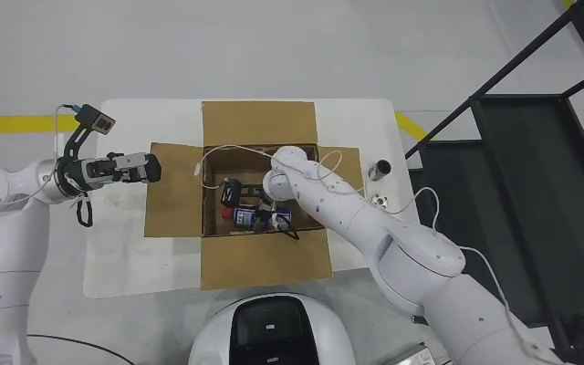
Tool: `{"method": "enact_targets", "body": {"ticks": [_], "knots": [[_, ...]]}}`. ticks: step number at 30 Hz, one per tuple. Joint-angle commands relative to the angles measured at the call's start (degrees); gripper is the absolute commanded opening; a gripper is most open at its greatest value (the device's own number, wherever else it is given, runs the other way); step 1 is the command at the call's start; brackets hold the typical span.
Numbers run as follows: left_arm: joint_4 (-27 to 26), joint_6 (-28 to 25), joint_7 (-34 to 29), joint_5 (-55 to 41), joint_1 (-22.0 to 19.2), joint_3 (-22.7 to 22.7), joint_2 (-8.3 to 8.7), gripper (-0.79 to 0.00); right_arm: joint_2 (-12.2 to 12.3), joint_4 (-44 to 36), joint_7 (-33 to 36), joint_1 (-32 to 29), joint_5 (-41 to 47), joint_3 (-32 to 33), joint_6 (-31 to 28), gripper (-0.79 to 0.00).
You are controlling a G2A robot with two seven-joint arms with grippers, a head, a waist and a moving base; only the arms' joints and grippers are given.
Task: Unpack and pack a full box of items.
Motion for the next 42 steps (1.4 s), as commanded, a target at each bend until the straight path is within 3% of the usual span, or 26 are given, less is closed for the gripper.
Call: {"method": "enact_targets", "body": {"ticks": [1,13,20,26,33,42], "knots": [[0.0,0.0,0.0,0.0,0.0,0.0,0.0,0.0,-0.6,1.5,-0.6,0.3,-0.1,-0.2,-0.5,-0.785],[0.0,0.0,0.0,0.0,0.0,0.0,0.0,0.0,-1.8,7.3,-5.5,2.6,1.0,1.2,-2.4,-0.785],[0.0,0.0,0.0,0.0,0.0,0.0,0.0,0.0,0.3,8.2,-9.7,3.9,1.3,3.9,-5.2,-0.785],[0.0,0.0,0.0,0.0,0.0,0.0,0.0,0.0,4.0,3.3,-14.1,3.4,0.0,7.4,-7.0,-0.785],[0.0,0.0,0.0,0.0,0.0,0.0,0.0,0.0,11.2,-13.4,-14.3,-2.8,-2.0,15.4,-9.3,-0.785],[0.0,0.0,0.0,0.0,0.0,0.0,0.0,0.0,21.3,-49.6,-4.0,-24.2,-0.4,34.8,-9.6,-0.785]]}}
